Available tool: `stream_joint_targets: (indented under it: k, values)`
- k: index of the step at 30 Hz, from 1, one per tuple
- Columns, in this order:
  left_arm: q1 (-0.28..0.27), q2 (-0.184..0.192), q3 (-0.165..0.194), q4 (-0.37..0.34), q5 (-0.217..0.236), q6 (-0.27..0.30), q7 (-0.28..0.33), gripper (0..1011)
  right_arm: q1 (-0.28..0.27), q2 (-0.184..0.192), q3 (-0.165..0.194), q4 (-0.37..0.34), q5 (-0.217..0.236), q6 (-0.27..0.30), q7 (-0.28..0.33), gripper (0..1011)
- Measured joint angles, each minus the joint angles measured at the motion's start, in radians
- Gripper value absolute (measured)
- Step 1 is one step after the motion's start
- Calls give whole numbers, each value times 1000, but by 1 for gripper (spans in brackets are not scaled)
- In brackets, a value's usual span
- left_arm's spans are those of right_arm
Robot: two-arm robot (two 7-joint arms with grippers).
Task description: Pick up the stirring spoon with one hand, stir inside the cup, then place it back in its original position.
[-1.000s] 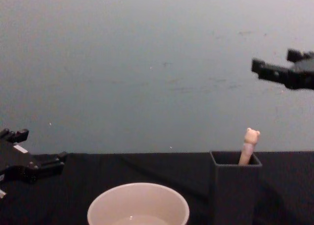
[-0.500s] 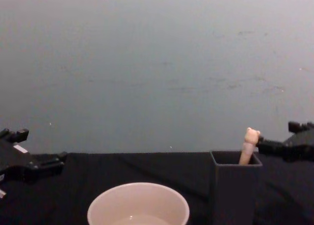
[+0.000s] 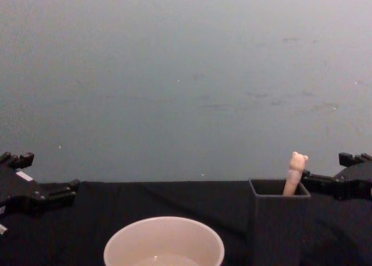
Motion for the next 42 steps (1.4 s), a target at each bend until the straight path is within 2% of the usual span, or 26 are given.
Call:
stream_joint_targets:
  k: [42]
  values:
    - [0, 0, 0, 0, 0, 0, 0, 1001, 0, 2, -1, -4, 3, -3, 0, 1002]
